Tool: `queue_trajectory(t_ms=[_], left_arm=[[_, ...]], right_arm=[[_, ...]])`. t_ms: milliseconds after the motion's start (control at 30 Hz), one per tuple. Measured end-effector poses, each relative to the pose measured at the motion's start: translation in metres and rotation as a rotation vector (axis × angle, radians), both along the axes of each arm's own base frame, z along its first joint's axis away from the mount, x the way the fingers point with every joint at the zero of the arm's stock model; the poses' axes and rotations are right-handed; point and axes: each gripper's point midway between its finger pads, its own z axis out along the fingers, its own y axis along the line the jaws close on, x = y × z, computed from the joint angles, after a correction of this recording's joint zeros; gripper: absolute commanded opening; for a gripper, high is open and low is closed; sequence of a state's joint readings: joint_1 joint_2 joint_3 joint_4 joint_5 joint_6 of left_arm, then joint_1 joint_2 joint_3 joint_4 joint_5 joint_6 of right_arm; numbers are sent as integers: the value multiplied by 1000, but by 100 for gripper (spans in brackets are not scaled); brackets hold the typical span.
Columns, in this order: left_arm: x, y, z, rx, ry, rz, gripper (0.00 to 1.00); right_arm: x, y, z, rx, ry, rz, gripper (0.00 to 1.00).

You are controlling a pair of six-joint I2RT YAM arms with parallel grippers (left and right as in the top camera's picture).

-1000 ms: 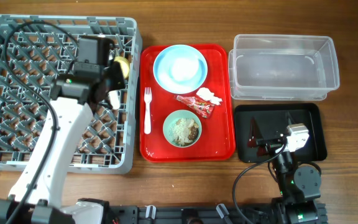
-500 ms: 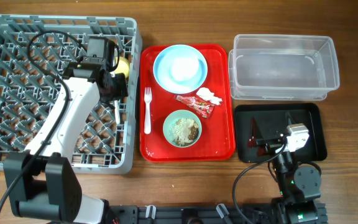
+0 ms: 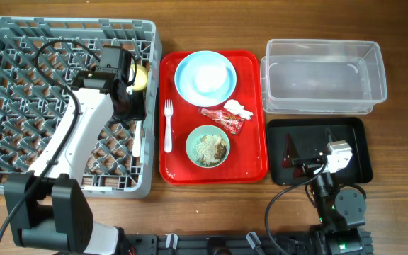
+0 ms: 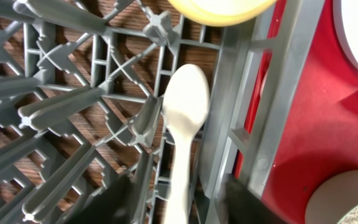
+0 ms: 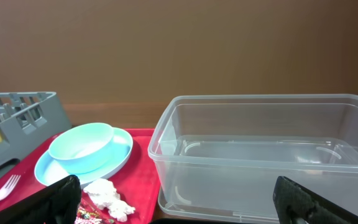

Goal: Sort waste into correct bins and load items into the dishwasher rack
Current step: 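Move the left gripper over the white fork on the tray, then grasp the white fork and place it in the dish rack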

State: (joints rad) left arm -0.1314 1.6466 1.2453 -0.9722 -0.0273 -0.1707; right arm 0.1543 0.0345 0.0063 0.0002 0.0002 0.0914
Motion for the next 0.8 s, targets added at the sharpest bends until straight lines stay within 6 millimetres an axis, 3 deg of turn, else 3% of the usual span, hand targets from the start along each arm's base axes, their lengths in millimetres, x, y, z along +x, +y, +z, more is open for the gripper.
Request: queue_trajectory(t_ms=[100, 300, 400, 500, 567, 700, 800], left_arm=[[0, 0, 0, 0, 0, 0, 31], [-4, -14, 10, -61, -14, 41, 15], [-9, -44, 16, -101, -20, 16, 13], [-15, -93, 18, -94, -62, -78, 15], [-14, -109, 20, -67, -110, -94, 18], [-13, -115, -2, -7, -136, -78, 23], [-11, -107, -35, 54, -104, -57, 24]], right_arm=[[0, 0, 0, 0, 0, 0, 100], [0, 0, 0, 0, 0, 0, 100], [0, 0, 0, 0, 0, 0, 100], [0, 0, 0, 0, 0, 0, 100], [0, 0, 0, 0, 0, 0, 100], [0, 0, 0, 0, 0, 0, 100], [0, 0, 0, 0, 0, 0, 100]])
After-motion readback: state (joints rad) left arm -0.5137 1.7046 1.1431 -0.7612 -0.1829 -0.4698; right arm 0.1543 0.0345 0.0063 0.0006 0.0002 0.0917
